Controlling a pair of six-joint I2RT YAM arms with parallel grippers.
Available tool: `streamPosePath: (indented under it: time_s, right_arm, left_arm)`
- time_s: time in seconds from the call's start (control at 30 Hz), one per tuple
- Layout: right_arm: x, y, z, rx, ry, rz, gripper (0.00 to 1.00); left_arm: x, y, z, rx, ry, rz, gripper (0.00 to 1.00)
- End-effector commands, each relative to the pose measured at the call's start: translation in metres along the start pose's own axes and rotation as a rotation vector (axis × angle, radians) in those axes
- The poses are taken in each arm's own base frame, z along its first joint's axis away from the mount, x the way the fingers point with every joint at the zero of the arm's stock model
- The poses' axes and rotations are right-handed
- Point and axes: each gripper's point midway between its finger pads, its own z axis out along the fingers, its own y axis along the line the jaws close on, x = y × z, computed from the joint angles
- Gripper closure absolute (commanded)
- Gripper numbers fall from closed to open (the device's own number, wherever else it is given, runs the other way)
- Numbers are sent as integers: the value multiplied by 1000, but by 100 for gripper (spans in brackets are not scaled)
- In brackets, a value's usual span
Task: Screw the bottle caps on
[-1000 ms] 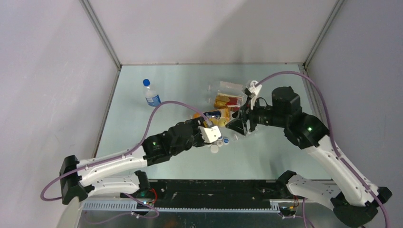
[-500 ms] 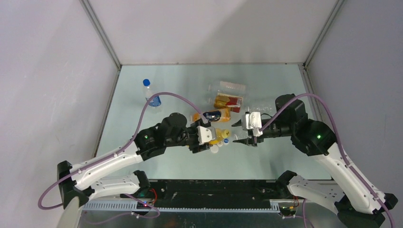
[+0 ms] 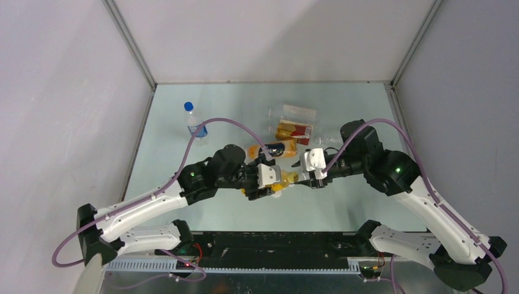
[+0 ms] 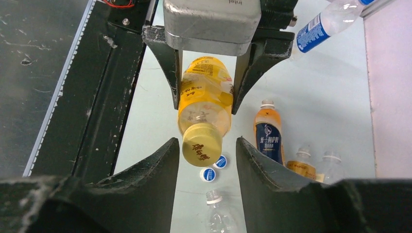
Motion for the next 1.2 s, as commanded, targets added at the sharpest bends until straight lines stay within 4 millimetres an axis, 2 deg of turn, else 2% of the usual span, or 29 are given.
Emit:
streamPosePath:
  time_s: [0.0,0.33,0.4,0.47,0.53,0.57,0.8,0.97,1.03,1.13,1.17]
  right_arm:
    - [1,0,2,-11,14,-13,53]
    - [13,3,7,-24,63,43,60]
    - [12,-1,9,-3,60,87,66]
    - [8,-6,11,22,48,146,79]
    - [5,-10,13,50,39,229,99]
    - [4,-13,14,67,32,256,100]
    - [18,-37,25,290,65,807,100]
    - [28,-58,27,462,15,1251,100]
    - [29,-62,28,460,-3,1326,100]
    - [27,-69,21,476,-31,1322,100]
    - [24,-69,18,471,-42,1278,94]
  left_arm:
    - [-26,8,-6,-11,-67,18,100]
    - [-27,12,-5,-24,-61,25,100]
    - [-27,13,-5,-33,-59,28,100]
    - [-26,16,-5,-46,-55,30,100]
    - [-25,22,-6,-77,-46,36,100]
    - [-24,27,-7,-107,-38,38,100]
    - [-15,70,-23,-391,-1,80,100]
    - [-5,88,-35,-604,74,193,100]
    - [3,91,-36,-659,110,213,100]
    - [4,91,-35,-671,113,195,100]
    - [4,89,-34,-664,107,180,100]
